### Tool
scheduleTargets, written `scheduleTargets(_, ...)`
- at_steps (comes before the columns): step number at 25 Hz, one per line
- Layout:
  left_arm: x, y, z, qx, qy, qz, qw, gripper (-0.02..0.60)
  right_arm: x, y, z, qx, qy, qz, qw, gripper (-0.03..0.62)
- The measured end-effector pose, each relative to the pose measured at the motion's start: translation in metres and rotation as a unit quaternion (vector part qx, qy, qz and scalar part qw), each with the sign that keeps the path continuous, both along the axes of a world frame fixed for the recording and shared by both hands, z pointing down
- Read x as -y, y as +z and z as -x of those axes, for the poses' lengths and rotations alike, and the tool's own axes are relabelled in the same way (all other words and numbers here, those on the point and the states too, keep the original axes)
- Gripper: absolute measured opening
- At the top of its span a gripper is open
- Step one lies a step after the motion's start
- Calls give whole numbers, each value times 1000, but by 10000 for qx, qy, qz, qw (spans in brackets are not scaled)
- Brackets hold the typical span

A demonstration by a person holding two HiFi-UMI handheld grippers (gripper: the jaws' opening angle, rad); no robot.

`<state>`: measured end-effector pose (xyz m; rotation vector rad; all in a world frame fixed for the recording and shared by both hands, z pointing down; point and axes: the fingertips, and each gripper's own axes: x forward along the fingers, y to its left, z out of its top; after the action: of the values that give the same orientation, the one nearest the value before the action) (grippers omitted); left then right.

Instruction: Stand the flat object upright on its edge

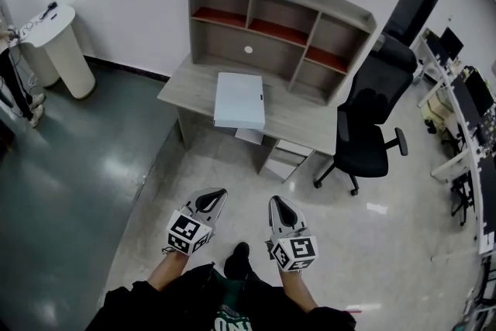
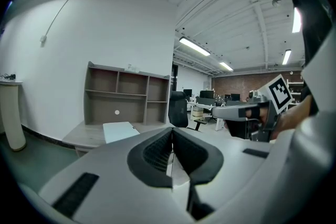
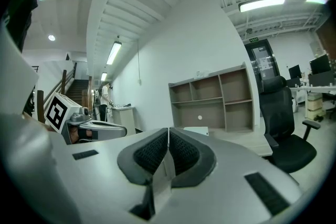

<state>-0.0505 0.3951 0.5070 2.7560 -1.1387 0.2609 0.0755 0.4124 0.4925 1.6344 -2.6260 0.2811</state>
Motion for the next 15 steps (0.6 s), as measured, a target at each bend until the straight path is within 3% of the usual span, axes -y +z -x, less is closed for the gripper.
scheduleTargets(15,77,-5,-27,-45,-268,50,9996,12,85,-6,-22,62,-332,7,9994,35)
